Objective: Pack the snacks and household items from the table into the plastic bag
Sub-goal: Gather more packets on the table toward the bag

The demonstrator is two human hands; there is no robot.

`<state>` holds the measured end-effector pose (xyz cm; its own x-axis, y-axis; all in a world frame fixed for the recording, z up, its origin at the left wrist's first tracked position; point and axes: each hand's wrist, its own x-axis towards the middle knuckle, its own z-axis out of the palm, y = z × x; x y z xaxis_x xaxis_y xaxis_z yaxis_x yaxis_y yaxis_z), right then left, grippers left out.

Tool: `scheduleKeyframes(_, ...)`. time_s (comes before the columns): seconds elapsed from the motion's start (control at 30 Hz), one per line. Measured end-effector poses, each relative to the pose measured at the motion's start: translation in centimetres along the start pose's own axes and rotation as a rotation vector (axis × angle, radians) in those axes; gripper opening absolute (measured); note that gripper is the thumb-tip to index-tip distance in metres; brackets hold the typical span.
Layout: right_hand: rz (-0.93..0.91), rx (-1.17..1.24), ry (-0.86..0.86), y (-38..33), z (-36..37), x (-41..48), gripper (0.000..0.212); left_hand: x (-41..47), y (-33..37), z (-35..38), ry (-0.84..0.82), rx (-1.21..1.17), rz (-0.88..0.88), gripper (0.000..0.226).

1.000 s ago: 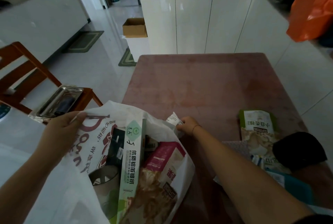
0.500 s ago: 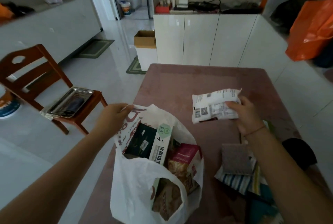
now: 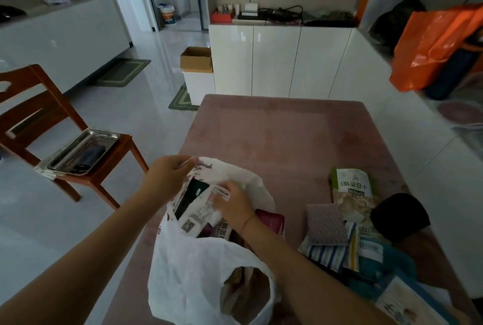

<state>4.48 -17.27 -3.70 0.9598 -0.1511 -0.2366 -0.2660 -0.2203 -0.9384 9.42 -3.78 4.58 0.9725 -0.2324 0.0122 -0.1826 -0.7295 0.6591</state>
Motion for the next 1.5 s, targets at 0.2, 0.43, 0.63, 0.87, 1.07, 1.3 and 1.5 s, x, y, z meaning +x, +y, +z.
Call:
scheduleKeyframes(0.2, -0.525, -0.608, 0.369, 1.0, -1.9, -0.3, 0.042, 0.4, -0.5, 0.3, 0.019, -0.034, -0.020, 0.032)
scheduleKeyframes(0.43, 0.570, 0.238, 0.065, 6.6, -9.2, -1.0, 0.032, 0.8, -1.1, 0.4, 0.034, -0.026, -0.041, 0.030)
scheduleKeyframes(0.63, 0.676, 0.179, -0.018, 7.6, -9.4, -1.5, 0.025, 0.6, -0.3, 1.1, 0.022, -0.006, 0.009, 0.032)
scheduleKeyframes(0.87, 0.286, 0.392, 0.274, 4.9, -14.3, -0.4, 0.030, 0.8, 0.5, 0.9, 0.014, -0.121, 0.001, 0.026)
scheduleKeyframes(1.07, 0.055, 0.721, 0.492, 1.8, -16.8, 0.9, 0.035, 2.0, 1.7, 2.2, 0.048, -0.270, -0.094, 0.026)
scheduleKeyframes(1.3, 0.248, 0.328, 0.460, 5.1, -17.7, 0.7, 0.030, 2.3, 2.6, 6.1, -0.013, -0.043, -0.061, 0.023)
scheduleKeyframes(1.5, 0.326, 0.188, 0.280, 3.9, -18.3, -3.0, 0.065, 1.6, 4.1, 7.3, -0.079, -0.075, -0.154, 0.078)
